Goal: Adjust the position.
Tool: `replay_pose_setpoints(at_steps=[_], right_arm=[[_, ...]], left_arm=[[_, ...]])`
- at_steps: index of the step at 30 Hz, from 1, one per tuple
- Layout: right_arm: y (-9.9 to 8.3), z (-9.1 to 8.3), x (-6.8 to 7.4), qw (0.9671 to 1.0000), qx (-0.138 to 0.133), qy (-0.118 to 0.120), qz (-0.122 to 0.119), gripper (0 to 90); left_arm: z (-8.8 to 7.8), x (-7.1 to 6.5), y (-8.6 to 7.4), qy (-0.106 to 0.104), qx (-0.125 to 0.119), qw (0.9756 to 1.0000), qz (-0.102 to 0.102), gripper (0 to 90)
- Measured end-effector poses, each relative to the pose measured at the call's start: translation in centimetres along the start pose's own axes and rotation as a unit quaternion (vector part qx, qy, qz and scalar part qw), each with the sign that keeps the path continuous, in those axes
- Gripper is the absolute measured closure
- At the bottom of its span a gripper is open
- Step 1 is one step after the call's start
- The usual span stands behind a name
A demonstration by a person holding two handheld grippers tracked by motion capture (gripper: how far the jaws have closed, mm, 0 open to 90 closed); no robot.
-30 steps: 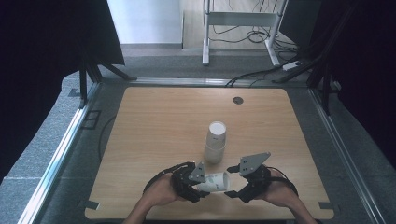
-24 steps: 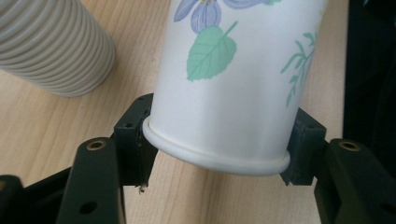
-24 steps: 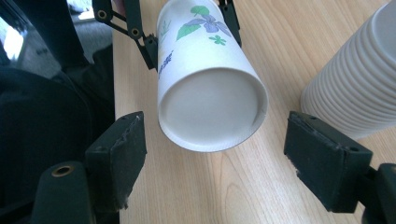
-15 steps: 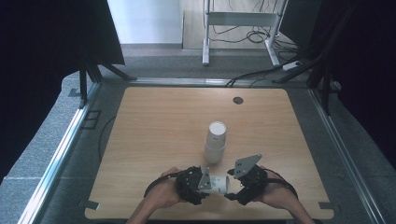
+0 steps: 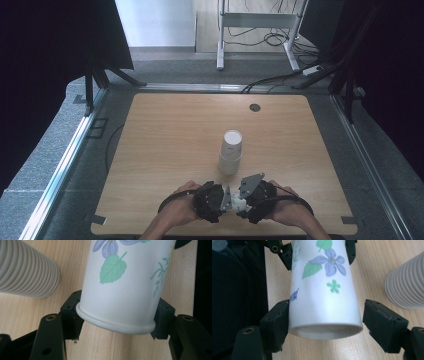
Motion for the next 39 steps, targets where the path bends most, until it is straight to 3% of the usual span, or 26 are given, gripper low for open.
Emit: replay_pose_setpoints(at_steps=[9,13,18,30,34,37,39], right_arm=[[0.3,0.8,0.5,0.9997,0.019,-0.006,-0.01,28.7],[0.3,1.0,0.5,0.9997,0.02,-0.003,-0.013,30.8],[0.3,0.9,0.6,0.9997,0.019,-0.001,-0.015,35.6],[0.3,0.9,0.6,0.9997,0.022,0.0,-0.009,37.3],[0.2,0.5,0.4,0.9999,0.008,0.008,-0.011,37.3],[0.0,0.0,0.2,0.9999,-0.004,0.009,-0.003,37.3],[-0.1,-0.3,0.0,0.9998,-0.012,0.013,0.003,37.3]], left_arm=[[0.2,-0.4,0.5,0.011,0.008,0.9999,0.004,38.1],[0.2,-0.4,0.5,0.012,0.015,0.9997,0.013,38.1],[0.2,-0.4,0.5,0.013,0.013,0.9998,0.006,38.1],[0.2,-0.4,0.5,0.007,0.012,0.9999,0.009,34.4],[-0.2,0.0,0.1,-0.002,-0.009,1.0,-0.004,29.2],[-0.7,0.6,-0.4,-0.017,-0.048,0.9983,-0.03,24.8],[-1.1,0.8,-0.7,-0.023,-0.065,0.997,-0.036,21.3]])
Point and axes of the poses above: each handheld gripper's, and its own axes: z roughly forward along the jaws, y roughly out of its top, x roughly to its left, the point moved 1 cm from there along z, roughly forward along the jaws, and after that the axes turned 12 degrees about z, right-handed, at the moved point
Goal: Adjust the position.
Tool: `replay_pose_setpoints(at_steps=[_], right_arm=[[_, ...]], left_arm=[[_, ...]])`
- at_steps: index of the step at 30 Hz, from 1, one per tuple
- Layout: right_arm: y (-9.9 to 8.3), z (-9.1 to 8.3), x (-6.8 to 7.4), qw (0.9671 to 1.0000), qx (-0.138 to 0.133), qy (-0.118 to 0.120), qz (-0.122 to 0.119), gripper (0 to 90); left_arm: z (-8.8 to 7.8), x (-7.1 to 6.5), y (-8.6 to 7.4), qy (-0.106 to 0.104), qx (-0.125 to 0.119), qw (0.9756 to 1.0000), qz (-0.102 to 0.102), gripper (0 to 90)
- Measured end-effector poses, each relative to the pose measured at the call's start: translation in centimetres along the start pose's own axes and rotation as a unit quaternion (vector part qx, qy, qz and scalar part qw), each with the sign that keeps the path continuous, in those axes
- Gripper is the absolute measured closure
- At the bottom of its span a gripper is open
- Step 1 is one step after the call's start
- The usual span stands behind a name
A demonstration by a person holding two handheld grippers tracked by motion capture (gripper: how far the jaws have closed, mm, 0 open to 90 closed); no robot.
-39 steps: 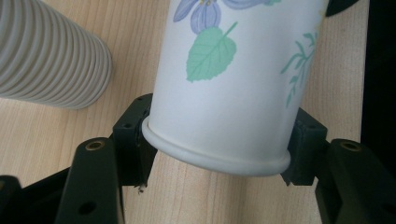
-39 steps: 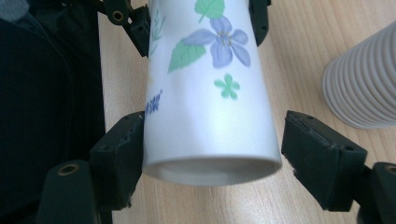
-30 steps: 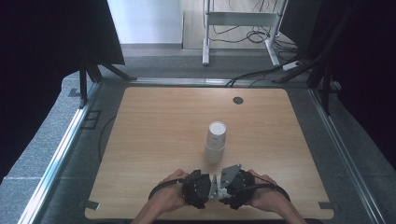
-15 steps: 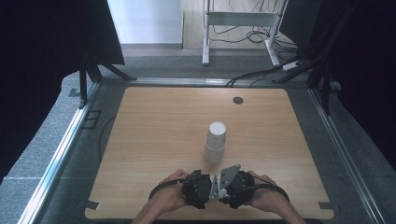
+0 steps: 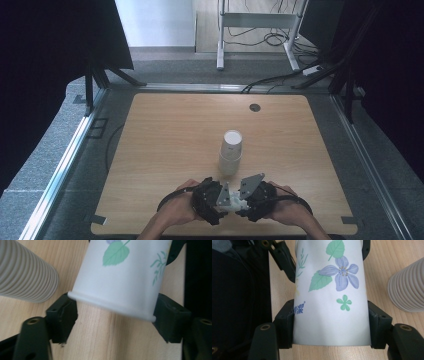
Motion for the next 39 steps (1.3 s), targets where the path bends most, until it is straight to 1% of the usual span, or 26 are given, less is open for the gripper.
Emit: replay_pose_setpoints(at_steps=[1,3,6,8,9,11,12,14,15,18,21,23,26,27,28,30,34,39], right_arm=[[0.0,-0.1,-0.1,1.0,-0.003,0.001,0.002,37.2],[-0.2,-0.4,-0.3,0.9999,-0.015,0.005,0.007,37.2],[-0.4,-0.9,-0.5,0.9994,-0.031,0.011,0.012,37.2],[-0.5,-1.2,-0.7,0.9988,-0.044,0.016,0.014,37.2],[-0.5,-1.3,-0.7,0.9985,-0.05,0.017,0.015,37.2],[-0.6,-1.6,-0.8,0.9975,-0.063,0.026,0.017,37.2],[-0.7,-1.7,-0.9,0.9972,-0.067,0.028,0.02,37.2],[-0.9,-1.9,-1.0,0.9966,-0.075,0.03,0.018,37.2],[-0.9,-2.0,-1.1,0.9962,-0.079,0.033,0.018,37.2],[-1.1,-2.2,-1.2,0.995,-0.092,0.037,0.016,37.2],[-1.2,-2.4,-1.3,0.9934,-0.105,0.044,0.012,37.2],[-1.3,-2.4,-1.4,0.9925,-0.112,0.048,0.011,37.2],[-1.4,-2.5,-1.4,0.9915,-0.118,0.054,0.008,37.2],[-1.4,-2.5,-1.4,0.9914,-0.119,0.054,0.005,37.2],[-1.5,-2.4,-1.4,0.9911,-0.121,0.055,0.004,37.2],[-1.5,-2.4,-1.5,0.9902,-0.125,0.061,0.0,37.2],[-1.6,-2.4,-1.4,0.9898,-0.128,0.064,-0.007,37.2],[-1.6,-2.3,-1.4,0.989,-0.129,0.071,-0.011,37.2]], left_arm=[[-0.2,0.1,-0.1,-0.004,-0.015,0.9999,-0.007,20.3],[-0.6,0.3,-0.3,-0.011,-0.032,0.9994,-0.009,18.8],[-1.0,0.5,-0.5,-0.016,-0.057,0.9981,-0.017,16.5],[-1.3,0.7,-0.8,-0.019,-0.082,0.9961,-0.026,16.0],[-1.5,0.8,-0.9,-0.018,-0.09,0.9953,-0.028,15.5],[-1.7,1.0,-1.1,-0.017,-0.109,0.9932,-0.037,15.4],[-1.9,1.0,-1.2,-0.017,-0.116,0.9923,-0.041,15.4],[-2.2,1.3,-1.5,-0.015,-0.134,0.9897,-0.049,15.4],[-2.3,1.4,-1.6,-0.016,-0.141,0.9887,-0.051,15.4],[-2.6,1.5,-2.0,-0.016,-0.167,0.9839,-0.062,15.4],[-2.8,1.6,-2.3,-0.022,-0.186,0.9802,-0.064,15.7],[-2.7,1.6,-2.4,-0.028,-0.201,0.9768,-0.068,15.8],[-2.6,1.6,-2.6,-0.034,-0.217,0.9729,-0.073,16.0],[-2.6,1.6,-2.6,-0.035,-0.219,0.9722,-0.074,16.4],[-2.5,1.6,-2.6,-0.038,-0.225,0.9709,-0.074,16.7],[-2.5,1.5,-2.7,-0.043,-0.232,0.9689,-0.075,17.3],[-2.4,1.5,-2.7,-0.05,-0.242,0.9661,-0.075,18.5],[-2.2,1.3,-2.7,-0.057,-0.248,0.9646,-0.071,19.0]])
Point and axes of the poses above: each handheld gripper's, and its own axes: z roughly forward along the jaws, y roughly out of its top, x roughly to its left, the point moved 1 cm from there along z, roughly forward along the jaws, and after that the axes turned 12 degrees about z, right-handed, at the moved point
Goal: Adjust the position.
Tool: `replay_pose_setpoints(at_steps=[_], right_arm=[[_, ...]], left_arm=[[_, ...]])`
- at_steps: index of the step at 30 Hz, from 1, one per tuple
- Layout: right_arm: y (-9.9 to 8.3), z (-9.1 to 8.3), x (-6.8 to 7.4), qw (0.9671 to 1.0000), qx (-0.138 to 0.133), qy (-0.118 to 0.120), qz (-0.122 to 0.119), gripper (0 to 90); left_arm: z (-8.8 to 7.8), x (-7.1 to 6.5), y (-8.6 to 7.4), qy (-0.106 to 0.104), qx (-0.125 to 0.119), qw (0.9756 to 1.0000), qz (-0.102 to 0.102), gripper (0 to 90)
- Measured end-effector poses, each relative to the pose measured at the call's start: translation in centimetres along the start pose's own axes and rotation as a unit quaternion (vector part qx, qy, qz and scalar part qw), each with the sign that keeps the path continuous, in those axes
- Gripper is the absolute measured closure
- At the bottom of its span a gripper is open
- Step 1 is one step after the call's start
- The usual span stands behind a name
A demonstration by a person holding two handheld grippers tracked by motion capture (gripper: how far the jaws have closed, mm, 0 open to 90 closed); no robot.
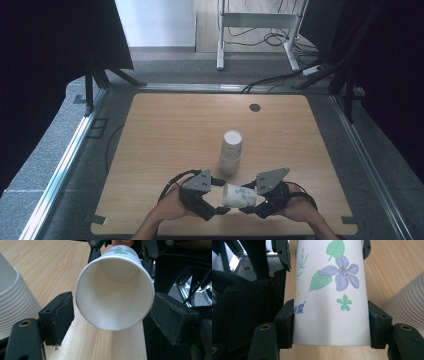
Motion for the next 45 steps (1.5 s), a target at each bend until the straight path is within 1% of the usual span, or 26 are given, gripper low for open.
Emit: replay_pose_setpoints(at_steps=[4,9,10,14,17,32,45], right_arm=[[0.01,0.09,0.09,1.0,-0.001,0.008,-0.004,37.2],[0.01,0.16,0.12,0.9999,-0.003,0.014,-0.008,37.2],[0.01,0.15,0.12,0.9998,-0.004,0.015,-0.008,37.2],[-0.01,0.14,0.1,0.9998,-0.006,0.018,-0.006,37.3],[-0.05,0.17,0.06,0.9998,-0.008,0.02,-0.003,37.4],[-0.24,0.33,-0.24,0.9997,0.0,0.022,0.007,37.3],[-0.28,0.46,-0.32,0.9998,0.002,0.02,0.01,37.0]], left_arm=[[0.11,-0.03,-0.03,-0.006,-0.008,0.9999,-0.001,20.2],[0.18,-0.04,-0.13,-0.012,-0.016,0.9998,-0.003,25.0],[0.18,-0.05,-0.14,-0.012,-0.017,0.9998,-0.003,26.9],[0.12,-0.05,-0.14,-0.011,-0.02,0.9997,-0.003,28.6],[0.12,-0.07,-0.15,-0.009,-0.019,0.9998,0.0,30.7],[0.05,-0.08,-0.21,-0.006,-0.018,0.9998,0.006,42.0],[-0.02,-0.13,-0.12,-0.003,-0.016,0.9998,0.01,44.7]])
Point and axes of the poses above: each handheld gripper's, and its own axes: z roughly forward along the jaws, y roughly out of its top, x roughly to its left, the point moved 1 cm from there along z, roughly forward along the jaws, and after that the axes turned 12 degrees about z, right-handed, at the moved point
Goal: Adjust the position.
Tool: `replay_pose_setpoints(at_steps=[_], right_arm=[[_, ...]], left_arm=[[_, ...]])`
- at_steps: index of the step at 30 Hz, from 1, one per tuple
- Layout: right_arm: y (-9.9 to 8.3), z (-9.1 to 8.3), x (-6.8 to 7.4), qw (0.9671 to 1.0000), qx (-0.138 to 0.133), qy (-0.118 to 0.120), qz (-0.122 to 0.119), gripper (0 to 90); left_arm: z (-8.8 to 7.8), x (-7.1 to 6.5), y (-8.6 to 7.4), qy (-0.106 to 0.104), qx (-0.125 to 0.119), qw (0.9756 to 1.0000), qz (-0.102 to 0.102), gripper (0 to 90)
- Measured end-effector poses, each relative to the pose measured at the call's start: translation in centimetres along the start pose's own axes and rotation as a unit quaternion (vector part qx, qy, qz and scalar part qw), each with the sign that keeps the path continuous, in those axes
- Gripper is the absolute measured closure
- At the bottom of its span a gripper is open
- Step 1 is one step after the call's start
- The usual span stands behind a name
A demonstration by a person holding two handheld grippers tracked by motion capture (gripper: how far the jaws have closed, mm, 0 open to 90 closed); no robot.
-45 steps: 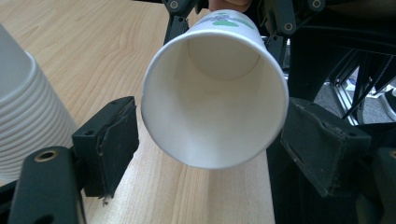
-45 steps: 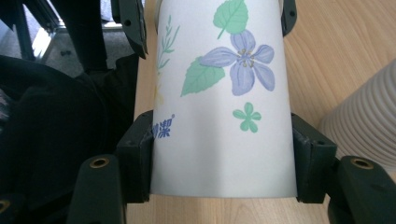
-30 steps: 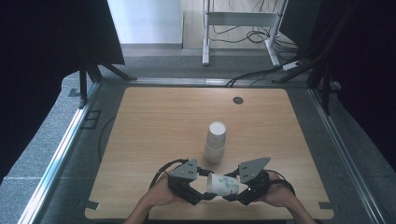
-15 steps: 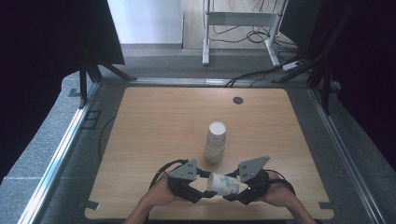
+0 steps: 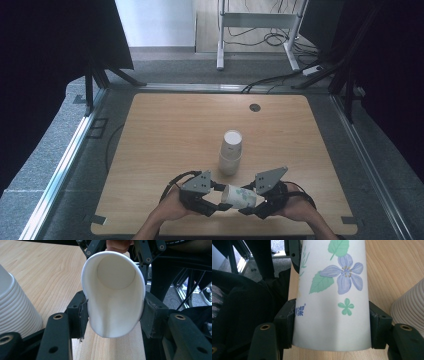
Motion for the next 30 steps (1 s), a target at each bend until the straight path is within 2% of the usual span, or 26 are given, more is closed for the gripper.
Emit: replay_pose_setpoints(at_steps=[4,10,16,19,23,30], right_arm=[[0.0,0.1,0.0,1.0,0.0,0.001,0.003,36.4],[-0.1,0.1,-0.1,0.9999,0.007,-0.002,0.008,29.5],[0.0,0.2,-0.1,0.9989,0.036,-0.029,0.007,25.6],[0.1,0.5,-0.1,0.9966,0.066,-0.05,0.003,24.5],[0.2,1.3,0.3,0.992,0.105,-0.07,-0.005,24.1],[0.7,2.5,1.2,0.9814,0.157,-0.099,-0.048,26.7]], left_arm=[[-0.1,0.0,0.1,0.001,0.002,1.0,0.001,44.8],[-0.5,0.2,0.1,0.007,0.013,0.9999,0.001,44.8],[-0.4,0.1,0.3,0.011,0.055,0.9983,0.013,44.6],[0.1,-0.2,0.6,0.014,0.086,0.9959,0.021,44.3],[0.7,-0.6,1.0,0.019,0.124,0.9913,0.039,44.2],[1.5,-1.3,2.0,0.027,0.167,0.9833,0.067,44.1]])
Point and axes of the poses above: each handheld gripper's, and its own axes: z roughly forward along the jaws, y roughly out of its top, x roughly to its left, the point moved 1 cm from there along z, roughly forward along the jaws, and after that the axes turned 12 degrees about z, right-handed, at the moved point
